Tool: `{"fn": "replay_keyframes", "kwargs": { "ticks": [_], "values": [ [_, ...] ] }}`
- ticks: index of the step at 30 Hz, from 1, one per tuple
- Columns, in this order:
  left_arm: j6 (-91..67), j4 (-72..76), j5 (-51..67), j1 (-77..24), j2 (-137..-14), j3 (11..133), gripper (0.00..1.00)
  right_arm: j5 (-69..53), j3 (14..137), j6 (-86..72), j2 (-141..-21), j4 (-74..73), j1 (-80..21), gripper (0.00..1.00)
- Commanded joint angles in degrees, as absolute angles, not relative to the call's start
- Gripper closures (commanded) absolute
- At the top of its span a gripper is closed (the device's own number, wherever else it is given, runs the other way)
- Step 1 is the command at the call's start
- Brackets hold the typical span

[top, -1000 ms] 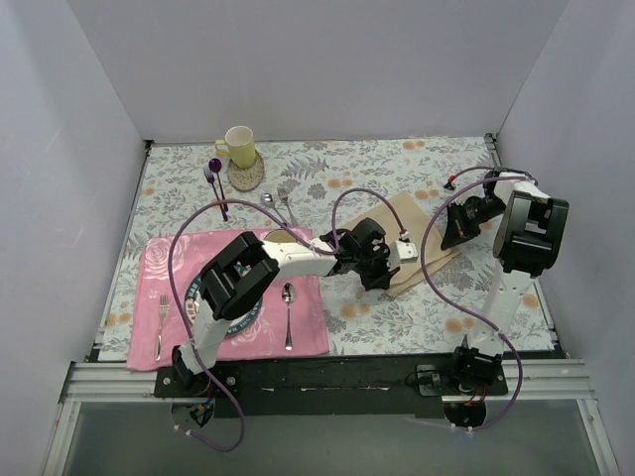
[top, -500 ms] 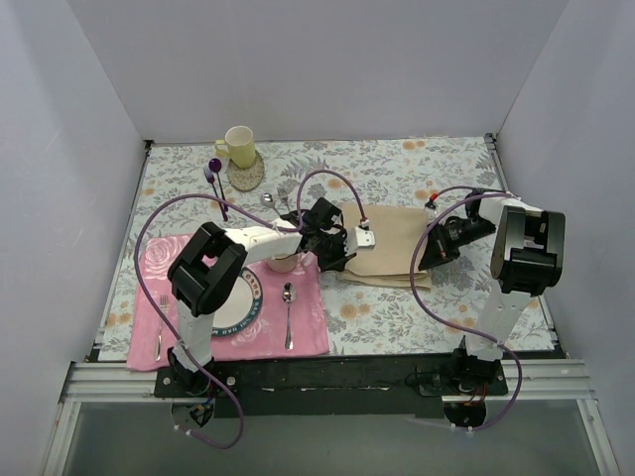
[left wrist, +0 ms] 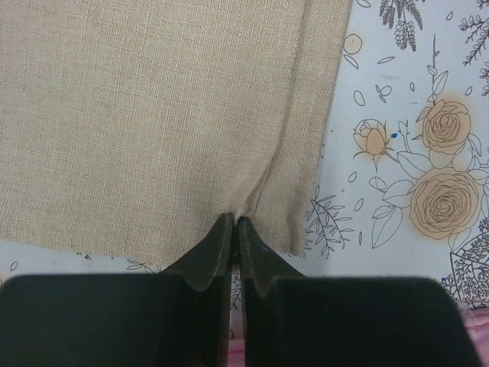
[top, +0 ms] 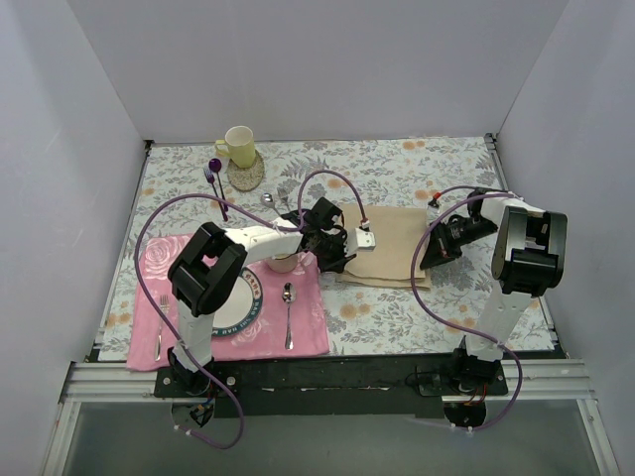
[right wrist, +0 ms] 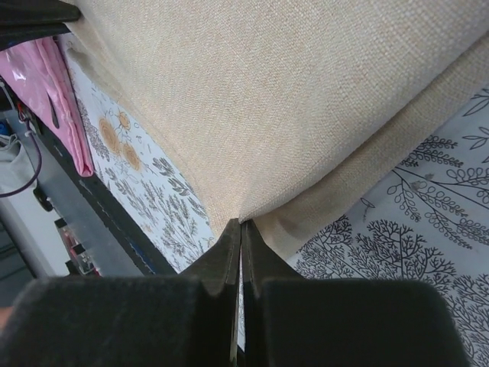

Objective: Fold the napkin into a case and place the utensils inside
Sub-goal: Smooth out the square-folded napkin at the center of the board.

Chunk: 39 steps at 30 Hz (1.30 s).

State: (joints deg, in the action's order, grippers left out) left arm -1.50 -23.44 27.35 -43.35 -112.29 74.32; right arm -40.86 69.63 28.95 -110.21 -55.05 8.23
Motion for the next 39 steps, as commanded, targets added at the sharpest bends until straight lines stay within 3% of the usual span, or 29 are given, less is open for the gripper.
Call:
{"fn": "replay_keyframes", "kwargs": {
  "ticks": [1,17,30,39],
  "values": [
    [-1.4,-25.2,27.9,-43.7,-109.2,75.0,1.00,-42.5,72.4,27.9,-109.4,-56.7,8.4,0.99],
    [-2.6,-32.0,34.4,-44.6,-100.7,77.8,1.00,-37.7,72.2,32.9,-103.4,-67.1,9.3,0.99],
    [-5.6,-25.7,30.5,-46.2,-106.3,70.8,1.00,-34.9,64.5,27.8,-108.5,-55.7,9.1,0.99],
    [-7.2,-23.9,29.1,-46.2,-107.4,71.1,1.00,-35.2,67.4,26.5,-109.9,-55.6,9.2,0.99]
  ]
}}
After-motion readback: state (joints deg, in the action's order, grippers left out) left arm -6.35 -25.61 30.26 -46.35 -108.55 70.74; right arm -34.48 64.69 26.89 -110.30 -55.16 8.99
